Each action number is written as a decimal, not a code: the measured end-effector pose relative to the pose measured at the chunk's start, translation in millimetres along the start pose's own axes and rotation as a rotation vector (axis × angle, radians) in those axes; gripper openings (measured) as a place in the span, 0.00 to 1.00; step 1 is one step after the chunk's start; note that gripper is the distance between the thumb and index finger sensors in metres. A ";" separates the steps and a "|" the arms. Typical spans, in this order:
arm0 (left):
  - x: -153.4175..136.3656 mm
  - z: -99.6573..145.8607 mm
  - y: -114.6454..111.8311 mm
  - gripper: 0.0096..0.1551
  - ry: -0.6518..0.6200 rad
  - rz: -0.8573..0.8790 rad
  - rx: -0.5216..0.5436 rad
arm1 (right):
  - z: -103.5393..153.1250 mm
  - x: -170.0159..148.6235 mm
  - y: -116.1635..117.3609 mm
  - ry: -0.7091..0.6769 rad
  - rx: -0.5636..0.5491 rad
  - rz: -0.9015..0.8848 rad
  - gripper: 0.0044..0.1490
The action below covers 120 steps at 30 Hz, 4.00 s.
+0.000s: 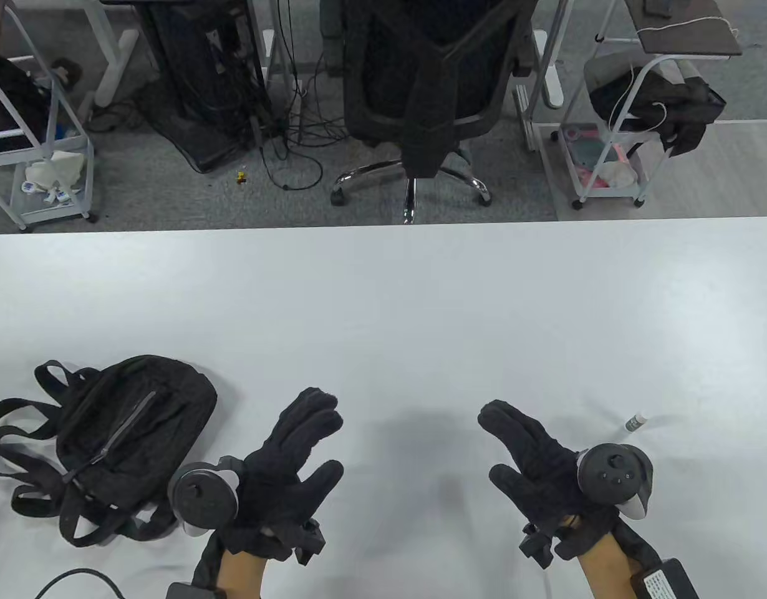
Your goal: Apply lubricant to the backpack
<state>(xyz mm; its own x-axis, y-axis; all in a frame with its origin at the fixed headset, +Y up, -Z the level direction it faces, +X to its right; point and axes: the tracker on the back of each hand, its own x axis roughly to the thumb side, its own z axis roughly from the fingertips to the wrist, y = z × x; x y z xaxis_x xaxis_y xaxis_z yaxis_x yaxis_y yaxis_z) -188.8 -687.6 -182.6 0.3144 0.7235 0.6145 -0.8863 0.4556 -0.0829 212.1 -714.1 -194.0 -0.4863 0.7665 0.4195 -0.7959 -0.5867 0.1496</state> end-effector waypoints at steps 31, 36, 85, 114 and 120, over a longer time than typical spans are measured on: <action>-78.7 78.8 128.3 0.45 1.171 -0.666 0.331 | 5.7 17.8 15.2 -0.042 0.073 0.181 0.46; -99.1 89.0 127.6 0.50 1.271 -0.697 0.374 | 3.8 14.9 21.2 -0.026 0.106 0.209 0.46; -23.3 -20.1 -98.9 0.29 0.307 -0.721 -0.349 | 5.6 14.5 4.6 -0.010 0.041 0.136 0.44; -15.7 -11.5 -52.6 0.49 0.214 -0.310 -0.278 | 30.6 -12.3 -91.9 0.222 -0.302 0.115 0.43; -17.7 -11.3 -44.4 0.47 0.168 -0.184 -0.198 | 44.6 -63.1 -122.4 0.638 -0.407 0.129 0.43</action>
<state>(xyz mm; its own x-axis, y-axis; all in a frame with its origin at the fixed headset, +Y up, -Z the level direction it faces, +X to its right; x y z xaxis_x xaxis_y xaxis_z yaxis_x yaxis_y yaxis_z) -151.2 -714.7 -198.7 0.5292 0.6877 0.4969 -0.7313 0.6667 -0.1439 356.3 -702.2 -198.8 -0.5998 0.7734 -0.2053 -0.7289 -0.6339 -0.2586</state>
